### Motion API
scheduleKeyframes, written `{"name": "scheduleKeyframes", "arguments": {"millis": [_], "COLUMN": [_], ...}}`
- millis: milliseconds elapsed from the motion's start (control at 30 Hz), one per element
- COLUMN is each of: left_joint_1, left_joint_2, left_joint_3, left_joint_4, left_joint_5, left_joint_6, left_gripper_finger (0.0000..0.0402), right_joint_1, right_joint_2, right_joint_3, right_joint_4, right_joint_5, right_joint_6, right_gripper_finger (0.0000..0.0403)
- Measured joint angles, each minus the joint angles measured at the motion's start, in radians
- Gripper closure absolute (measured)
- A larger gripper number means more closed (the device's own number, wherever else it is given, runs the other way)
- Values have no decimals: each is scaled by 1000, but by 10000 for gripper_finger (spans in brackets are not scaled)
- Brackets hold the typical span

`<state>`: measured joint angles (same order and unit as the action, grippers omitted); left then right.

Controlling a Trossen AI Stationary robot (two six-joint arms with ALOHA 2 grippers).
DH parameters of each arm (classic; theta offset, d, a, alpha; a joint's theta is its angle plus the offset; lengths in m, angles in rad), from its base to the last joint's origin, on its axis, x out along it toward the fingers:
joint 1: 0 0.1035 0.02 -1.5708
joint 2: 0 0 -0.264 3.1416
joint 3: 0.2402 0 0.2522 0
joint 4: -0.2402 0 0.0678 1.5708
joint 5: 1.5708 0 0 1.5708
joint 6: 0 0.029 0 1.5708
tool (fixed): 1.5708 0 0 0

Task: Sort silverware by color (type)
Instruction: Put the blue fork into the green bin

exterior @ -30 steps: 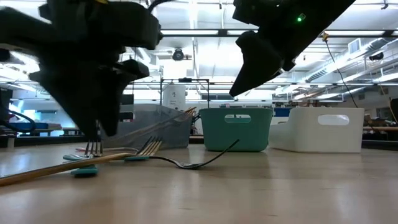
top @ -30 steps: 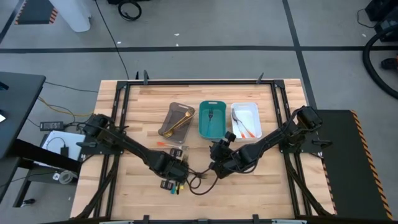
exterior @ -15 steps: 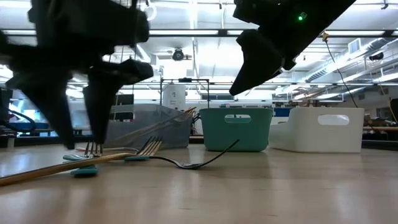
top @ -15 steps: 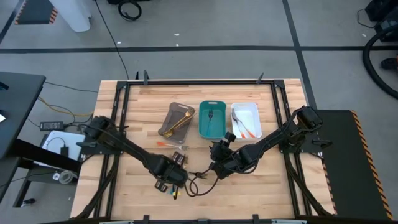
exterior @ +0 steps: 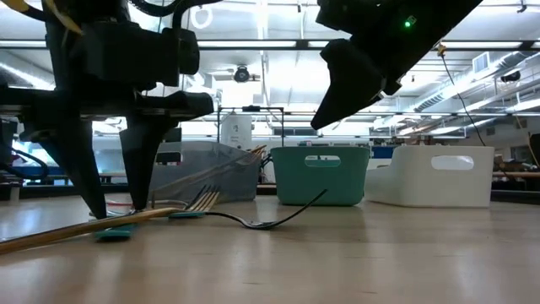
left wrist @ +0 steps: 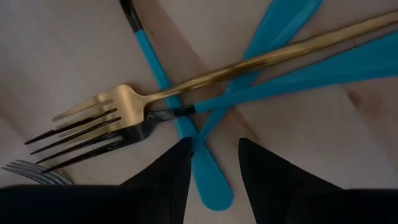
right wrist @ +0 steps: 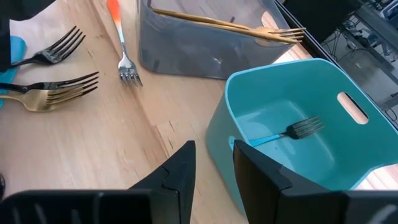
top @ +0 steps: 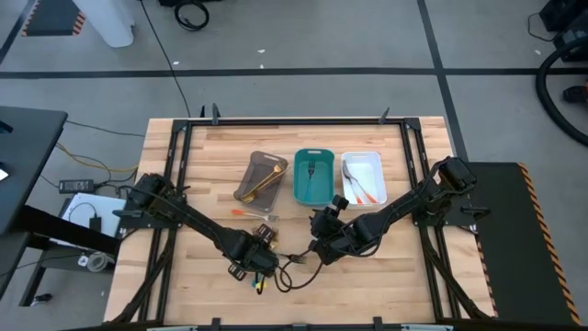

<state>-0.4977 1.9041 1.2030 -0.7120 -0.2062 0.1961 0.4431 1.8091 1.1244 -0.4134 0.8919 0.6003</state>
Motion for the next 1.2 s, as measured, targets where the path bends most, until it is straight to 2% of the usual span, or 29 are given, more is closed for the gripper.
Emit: {"name": "scheduleKeyframes", "arguments": {"millis": [200,400,700,800,900,1200], "left_joint_1": [0,6,18,16,16,19], "left_joint_2": [0,0,-2,0,2,2], "left_joint_3": [0,0,3,22,52,65], "left_joint_4": [5,18,-1,-52,-92,-75], "left_joint_5": [-1,60,155,173,175,117], "left_joint_6": [6,16,-108,-127,-114,-20], "left_gripper_finger": [260,260,260,260,260,260], "right_joint_1": [0,0,1,1,1,2], "right_joint_2": [0,0,0,0,0,0], "right_joint_3": [0,0,0,0,0,0], "right_joint_4": [1,1,1,1,1,2], "right_joint_5": [0,-4,-4,-4,-6,-17], "right_joint_6": [1,7,9,10,11,11], "right_gripper_finger": [288,288,288,288,288,288]}}
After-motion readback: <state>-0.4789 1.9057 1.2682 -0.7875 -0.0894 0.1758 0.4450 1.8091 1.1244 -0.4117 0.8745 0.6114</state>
